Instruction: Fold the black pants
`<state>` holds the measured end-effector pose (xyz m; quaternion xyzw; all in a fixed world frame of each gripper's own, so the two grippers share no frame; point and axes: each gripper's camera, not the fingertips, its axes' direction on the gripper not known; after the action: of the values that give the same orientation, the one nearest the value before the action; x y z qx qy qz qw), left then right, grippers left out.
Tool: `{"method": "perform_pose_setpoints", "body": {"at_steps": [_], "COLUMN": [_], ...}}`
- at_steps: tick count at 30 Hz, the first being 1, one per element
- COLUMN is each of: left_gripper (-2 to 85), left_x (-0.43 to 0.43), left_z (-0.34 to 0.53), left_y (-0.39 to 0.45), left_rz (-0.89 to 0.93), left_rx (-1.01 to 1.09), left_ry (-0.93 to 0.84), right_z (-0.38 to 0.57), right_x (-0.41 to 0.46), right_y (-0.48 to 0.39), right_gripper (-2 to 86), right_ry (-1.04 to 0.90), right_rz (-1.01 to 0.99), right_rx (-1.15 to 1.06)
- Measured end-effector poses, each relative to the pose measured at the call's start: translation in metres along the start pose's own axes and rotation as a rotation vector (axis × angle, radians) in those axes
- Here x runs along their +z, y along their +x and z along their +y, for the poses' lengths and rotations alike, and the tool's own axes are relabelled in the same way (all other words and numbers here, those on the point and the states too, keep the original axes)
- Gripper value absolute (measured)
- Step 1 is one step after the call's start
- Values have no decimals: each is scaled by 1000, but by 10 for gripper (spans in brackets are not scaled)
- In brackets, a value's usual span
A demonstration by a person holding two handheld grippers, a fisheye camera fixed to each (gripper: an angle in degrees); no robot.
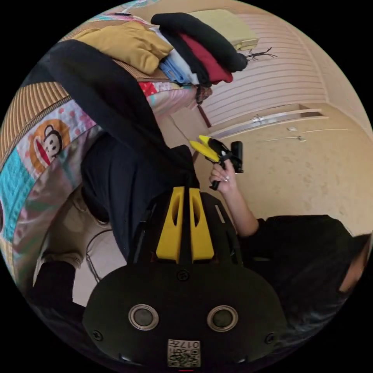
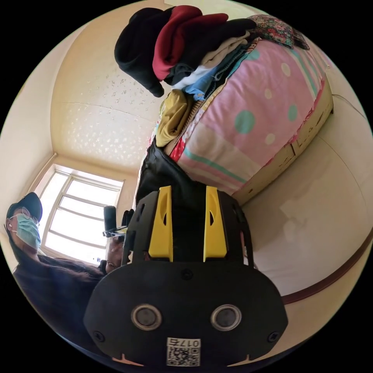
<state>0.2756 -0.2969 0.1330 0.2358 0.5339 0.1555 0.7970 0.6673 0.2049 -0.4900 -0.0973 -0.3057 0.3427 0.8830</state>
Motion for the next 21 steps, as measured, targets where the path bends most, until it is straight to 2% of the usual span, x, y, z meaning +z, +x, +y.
{"method": "perform_pose_setpoints", "body": {"at_steps": [2,6,10,12,13,15,18,21], "left_gripper": [18,39,61,76,79,93,110,148], "left_x": [-14,-16,-18,-34,-38,-58,-86,-114], "left_z": [31,82,107,116,117,119,111,93], "left_y": [4,-11,-19,-16,-15,-13,-3,20], "left_rz": [27,-191,-283,-316,-319,-300,-233,-188], "left_rx": [-17,-167,-226,-255,-261,-262,-210,-128], "left_ry": [38,-43,-59,19,41,127,220,313], "right_z": [6,22,49,59,65,70,68,76], "right_x": [1,35,77,81,77,65,18,4], "right_y": [11,30,29,20,15,8,-19,-98], "right_gripper": [140,163,167,142,100,59,39,33], "right_ry": [-20,-145,-330,-395,-416,-431,-289,-316], "right_rz": [-26,-107,-192,-218,-142,-125,-231,-205], "right_rx": [0,10,-34,-86,-109,-165,-259,-556]}}
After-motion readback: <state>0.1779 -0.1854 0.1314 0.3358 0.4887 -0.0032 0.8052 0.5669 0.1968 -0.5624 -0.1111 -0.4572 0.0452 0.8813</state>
